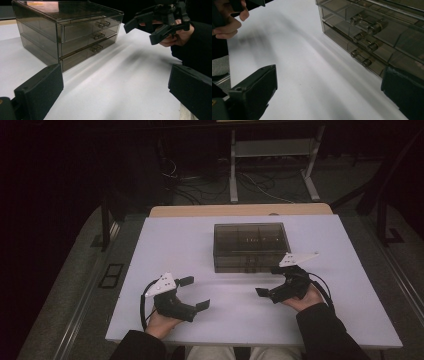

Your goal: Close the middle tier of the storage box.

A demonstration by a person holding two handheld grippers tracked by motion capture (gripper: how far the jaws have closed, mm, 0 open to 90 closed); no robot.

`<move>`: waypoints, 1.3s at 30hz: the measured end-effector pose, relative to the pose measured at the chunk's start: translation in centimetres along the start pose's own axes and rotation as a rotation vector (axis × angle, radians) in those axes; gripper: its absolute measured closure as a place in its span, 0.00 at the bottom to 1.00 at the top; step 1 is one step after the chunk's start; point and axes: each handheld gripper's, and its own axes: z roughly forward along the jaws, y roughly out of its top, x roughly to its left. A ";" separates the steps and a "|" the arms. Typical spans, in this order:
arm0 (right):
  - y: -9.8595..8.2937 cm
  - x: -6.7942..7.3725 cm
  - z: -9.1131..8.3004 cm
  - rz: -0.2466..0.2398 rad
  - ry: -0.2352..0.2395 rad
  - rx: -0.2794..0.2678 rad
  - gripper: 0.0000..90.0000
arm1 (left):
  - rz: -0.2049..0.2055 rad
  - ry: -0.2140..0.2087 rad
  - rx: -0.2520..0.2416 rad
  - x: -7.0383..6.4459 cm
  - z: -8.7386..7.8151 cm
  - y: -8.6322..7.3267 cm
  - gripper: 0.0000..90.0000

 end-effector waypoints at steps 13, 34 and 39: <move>-1.3 0.1 -1.9 0.023 -0.018 -0.017 0.00 | -0.001 0.003 -0.003 0.1 0.0 0.0 0.00; -3.0 -0.9 -5.1 0.077 -0.058 -0.075 0.00 | 0.001 0.004 0.000 0.1 0.0 0.0 0.00; -3.4 -1.1 -5.8 0.086 -0.072 -0.098 0.00 | 0.001 0.006 0.000 0.1 0.0 0.0 0.00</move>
